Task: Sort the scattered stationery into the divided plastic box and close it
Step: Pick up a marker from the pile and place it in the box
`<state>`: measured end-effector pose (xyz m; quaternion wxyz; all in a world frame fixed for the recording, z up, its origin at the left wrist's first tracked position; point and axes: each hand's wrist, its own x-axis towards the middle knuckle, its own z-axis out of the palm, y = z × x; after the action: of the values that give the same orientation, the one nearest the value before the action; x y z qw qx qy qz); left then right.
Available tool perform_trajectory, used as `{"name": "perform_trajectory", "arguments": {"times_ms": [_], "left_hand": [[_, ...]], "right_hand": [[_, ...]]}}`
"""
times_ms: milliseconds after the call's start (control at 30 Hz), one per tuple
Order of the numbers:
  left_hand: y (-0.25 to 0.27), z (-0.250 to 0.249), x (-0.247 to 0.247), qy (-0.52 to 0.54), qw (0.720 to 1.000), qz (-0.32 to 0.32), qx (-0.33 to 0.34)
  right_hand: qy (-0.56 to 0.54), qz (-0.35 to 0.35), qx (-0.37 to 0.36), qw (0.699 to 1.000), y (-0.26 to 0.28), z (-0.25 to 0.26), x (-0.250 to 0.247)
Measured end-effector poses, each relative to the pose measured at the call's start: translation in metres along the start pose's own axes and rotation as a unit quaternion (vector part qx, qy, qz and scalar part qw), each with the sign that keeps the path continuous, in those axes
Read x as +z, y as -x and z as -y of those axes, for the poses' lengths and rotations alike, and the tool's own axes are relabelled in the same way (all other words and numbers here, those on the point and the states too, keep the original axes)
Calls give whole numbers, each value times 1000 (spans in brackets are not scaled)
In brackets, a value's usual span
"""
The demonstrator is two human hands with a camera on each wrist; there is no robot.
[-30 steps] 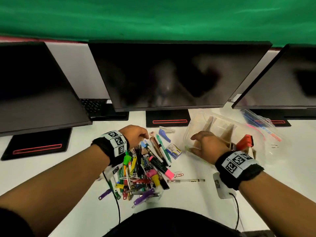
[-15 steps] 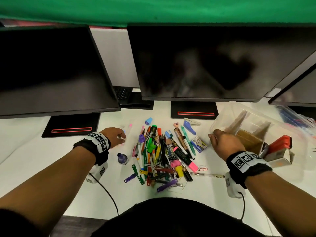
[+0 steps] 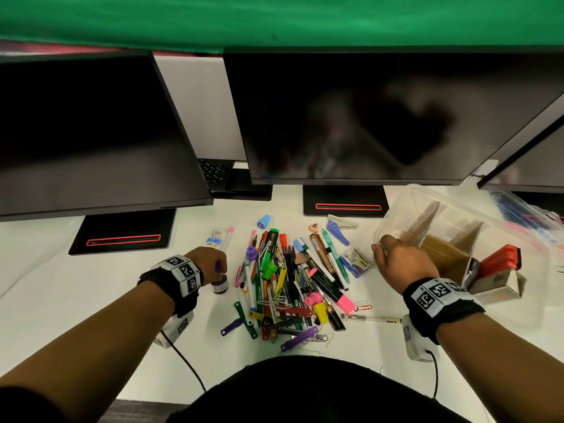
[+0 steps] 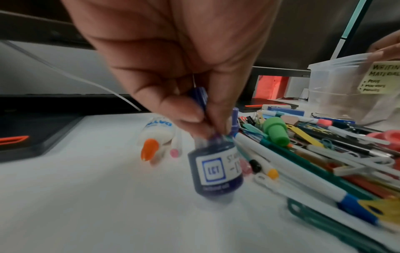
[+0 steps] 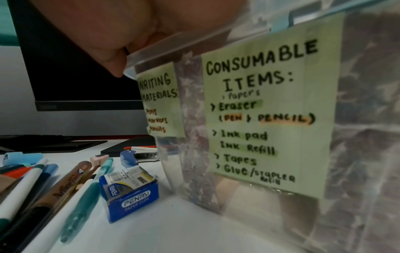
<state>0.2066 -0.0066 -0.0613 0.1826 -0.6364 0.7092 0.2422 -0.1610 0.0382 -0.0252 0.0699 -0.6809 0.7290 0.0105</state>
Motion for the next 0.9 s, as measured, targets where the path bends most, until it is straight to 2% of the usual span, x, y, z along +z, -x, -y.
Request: {"name": "perform_trajectory", "arguments": {"times_ms": [267,467,533,667,767,900], "left_hand": [[-20,-7,6,59,994,-88,19],[-28,0,7,98,992,-76,10],[-31,7,5,118,989,-93,-16],[-34,18,0,126,973,-139,-133],[-39,21,8,163,963,-117,-181],[-44,20,18,175,960,-92,-199]], "right_hand": [[13,-7,-15,1000,-1,-3,2],[5,-5,-18,1000,-1,-3,1],[7,-4,-18,1000,-1,-4,1],[6,-3,-14,1000,-1,-4,3],[6,-3,-12,1000,-2,-5,3],[0,-10,-14,1000,-1,-4,3]]}}
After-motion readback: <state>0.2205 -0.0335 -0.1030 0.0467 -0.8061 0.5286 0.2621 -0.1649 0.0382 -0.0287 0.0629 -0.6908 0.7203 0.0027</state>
